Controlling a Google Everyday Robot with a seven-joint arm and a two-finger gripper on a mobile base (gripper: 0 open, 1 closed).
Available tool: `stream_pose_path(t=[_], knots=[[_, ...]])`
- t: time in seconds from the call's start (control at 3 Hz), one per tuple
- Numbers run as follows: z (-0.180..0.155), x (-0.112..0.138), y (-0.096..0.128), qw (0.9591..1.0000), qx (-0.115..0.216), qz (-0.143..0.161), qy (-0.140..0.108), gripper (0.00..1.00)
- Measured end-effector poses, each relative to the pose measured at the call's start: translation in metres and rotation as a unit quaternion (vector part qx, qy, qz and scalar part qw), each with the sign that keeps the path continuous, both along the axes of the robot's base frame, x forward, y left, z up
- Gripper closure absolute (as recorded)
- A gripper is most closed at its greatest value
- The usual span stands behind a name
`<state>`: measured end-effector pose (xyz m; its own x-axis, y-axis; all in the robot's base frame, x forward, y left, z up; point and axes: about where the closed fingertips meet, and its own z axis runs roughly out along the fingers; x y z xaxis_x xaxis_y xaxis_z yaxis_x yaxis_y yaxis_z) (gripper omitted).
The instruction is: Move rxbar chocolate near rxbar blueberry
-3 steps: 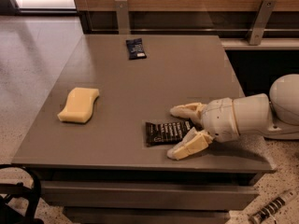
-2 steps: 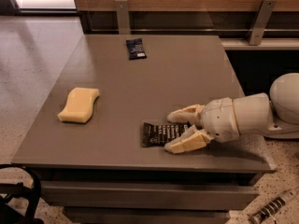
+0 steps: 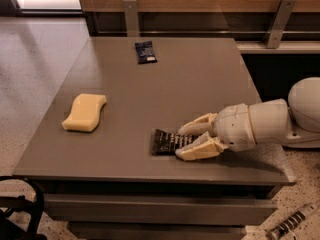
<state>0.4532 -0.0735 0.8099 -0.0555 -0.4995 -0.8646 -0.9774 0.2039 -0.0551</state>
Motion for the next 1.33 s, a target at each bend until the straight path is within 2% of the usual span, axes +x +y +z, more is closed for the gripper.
stream_pose_path(t=[0.33, 0.67, 1.0, 1.33], knots=[[0.012, 0.005, -0.007, 0.9998, -0.018, 0.005, 0.005, 1.0], [0.037, 0.024, -0.025, 0.9987, -0.05, 0.004, 0.006, 1.0], [0.063, 0.056, -0.047, 0.9979, -0.062, -0.018, -0.002, 1.0], [0.084, 0.096, -0.067, 0.9962, -0.06, -0.062, -0.011, 1.0]])
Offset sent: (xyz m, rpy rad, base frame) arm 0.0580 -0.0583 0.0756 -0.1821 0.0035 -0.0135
